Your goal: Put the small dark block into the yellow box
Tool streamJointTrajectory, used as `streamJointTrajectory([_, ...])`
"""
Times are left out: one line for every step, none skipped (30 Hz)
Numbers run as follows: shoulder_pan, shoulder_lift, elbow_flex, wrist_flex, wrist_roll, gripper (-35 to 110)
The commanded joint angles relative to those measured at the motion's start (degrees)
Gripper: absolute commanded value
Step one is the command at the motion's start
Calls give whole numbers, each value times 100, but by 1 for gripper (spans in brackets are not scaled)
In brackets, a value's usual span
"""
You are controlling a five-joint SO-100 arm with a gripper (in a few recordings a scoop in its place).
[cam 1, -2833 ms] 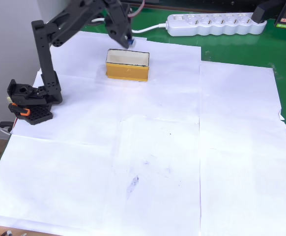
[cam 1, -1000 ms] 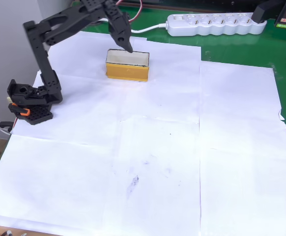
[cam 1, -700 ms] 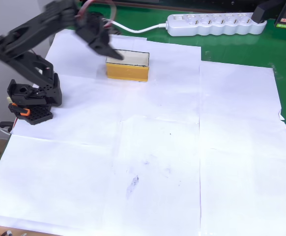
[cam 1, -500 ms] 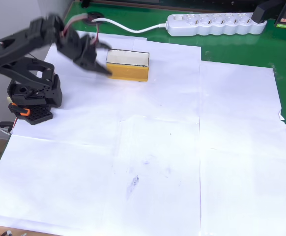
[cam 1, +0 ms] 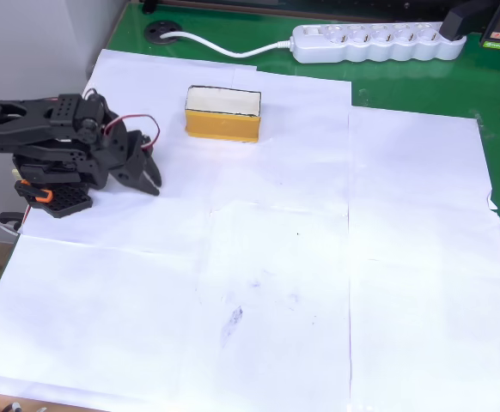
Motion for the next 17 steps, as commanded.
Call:
streamJointTrajectory([-62,-193,97,615,-290,0])
streamJointTrajectory([-26,-193,97,800,-352,0])
streamJointTrajectory([-18,-193,97,932,-352,0])
streamJointTrajectory([-18,-193,97,1046,-343,0])
streamJointTrajectory([0,-202,97,1046,-343,0])
streamJointTrajectory([18,-202,97,1046,-325,0])
streamJointTrajectory([44,-202,97,1072,-325,0])
streamJointTrajectory([70,-202,97,1099,-396,0])
streamJointTrajectory([70,-211,97,1099,-396,0])
streamJointTrajectory([79,-211,97,1099,-396,0])
streamJointTrajectory([70,-211,97,1099,-396,0])
streamJointTrajectory([62,-211,97,1099,-396,0])
streamJointTrajectory([62,-211,97,1099,-396,0])
streamJointTrajectory([62,-211,97,1099,-396,0])
streamJointTrajectory([62,-211,97,1099,-396,0])
streamJointTrajectory([62,-211,97,1099,-396,0])
streamJointTrajectory([62,-211,97,1099,-396,0])
